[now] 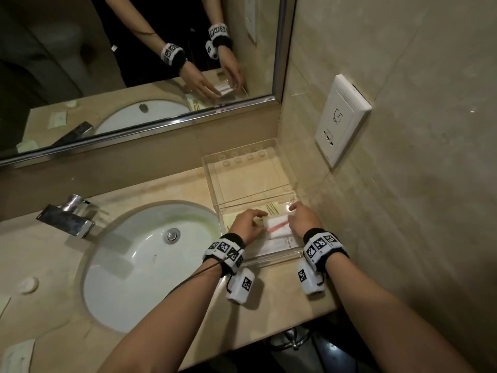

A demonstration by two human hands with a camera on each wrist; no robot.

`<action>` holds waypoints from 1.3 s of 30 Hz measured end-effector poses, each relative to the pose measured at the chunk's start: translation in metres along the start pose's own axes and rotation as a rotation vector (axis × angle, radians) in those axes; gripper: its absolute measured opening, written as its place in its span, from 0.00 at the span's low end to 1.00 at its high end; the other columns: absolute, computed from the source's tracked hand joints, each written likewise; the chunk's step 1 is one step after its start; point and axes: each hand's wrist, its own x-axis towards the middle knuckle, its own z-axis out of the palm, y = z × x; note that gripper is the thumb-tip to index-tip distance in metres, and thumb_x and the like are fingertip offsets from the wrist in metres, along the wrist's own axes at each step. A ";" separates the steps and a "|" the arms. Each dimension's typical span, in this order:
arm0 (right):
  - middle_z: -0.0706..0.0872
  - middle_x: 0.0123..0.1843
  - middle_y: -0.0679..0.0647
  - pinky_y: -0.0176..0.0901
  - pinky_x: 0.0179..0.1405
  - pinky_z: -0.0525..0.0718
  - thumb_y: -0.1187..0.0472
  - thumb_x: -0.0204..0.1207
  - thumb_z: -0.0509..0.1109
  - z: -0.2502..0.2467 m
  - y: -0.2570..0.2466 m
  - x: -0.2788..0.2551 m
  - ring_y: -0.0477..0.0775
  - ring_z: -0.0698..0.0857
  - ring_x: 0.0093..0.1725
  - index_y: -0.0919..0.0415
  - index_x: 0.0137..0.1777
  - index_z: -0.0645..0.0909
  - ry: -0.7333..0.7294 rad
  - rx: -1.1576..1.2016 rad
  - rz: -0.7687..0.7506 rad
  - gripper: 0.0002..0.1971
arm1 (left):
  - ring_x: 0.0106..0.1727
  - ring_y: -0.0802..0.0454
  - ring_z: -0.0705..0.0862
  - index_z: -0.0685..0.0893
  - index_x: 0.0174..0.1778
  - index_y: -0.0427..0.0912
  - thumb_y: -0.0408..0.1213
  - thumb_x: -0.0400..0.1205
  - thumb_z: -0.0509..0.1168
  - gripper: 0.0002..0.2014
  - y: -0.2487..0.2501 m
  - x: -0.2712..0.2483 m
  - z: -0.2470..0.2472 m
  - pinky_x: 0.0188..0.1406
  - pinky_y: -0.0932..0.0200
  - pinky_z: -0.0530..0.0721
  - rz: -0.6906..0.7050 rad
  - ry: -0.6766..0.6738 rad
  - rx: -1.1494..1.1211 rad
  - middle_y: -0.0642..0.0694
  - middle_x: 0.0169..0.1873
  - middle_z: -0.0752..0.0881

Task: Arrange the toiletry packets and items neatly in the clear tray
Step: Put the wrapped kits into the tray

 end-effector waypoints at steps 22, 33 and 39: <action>0.77 0.68 0.59 0.52 0.63 0.83 0.60 0.76 0.74 0.031 0.018 -0.030 0.60 0.83 0.63 0.62 0.68 0.77 0.174 -0.097 -0.187 0.21 | 0.63 0.43 0.81 0.84 0.63 0.35 0.30 0.82 0.63 0.14 -0.001 -0.002 0.028 0.69 0.56 0.77 0.008 0.004 0.038 0.39 0.64 0.79; 0.79 0.68 0.56 0.55 0.65 0.83 0.64 0.76 0.73 0.027 0.025 -0.028 0.58 0.83 0.62 0.61 0.66 0.78 0.163 -0.036 -0.238 0.18 | 0.67 0.44 0.75 0.84 0.64 0.40 0.34 0.83 0.63 0.14 -0.003 -0.005 0.029 0.75 0.54 0.71 0.051 -0.013 0.145 0.41 0.65 0.76; 0.83 0.61 0.56 0.56 0.55 0.86 0.61 0.78 0.70 0.025 0.008 -0.032 0.58 0.84 0.55 0.57 0.59 0.80 0.269 -0.007 -0.280 0.11 | 0.52 0.47 0.83 0.88 0.56 0.42 0.34 0.82 0.64 0.10 -0.011 -0.013 0.003 0.56 0.59 0.80 0.036 0.089 -0.018 0.43 0.60 0.82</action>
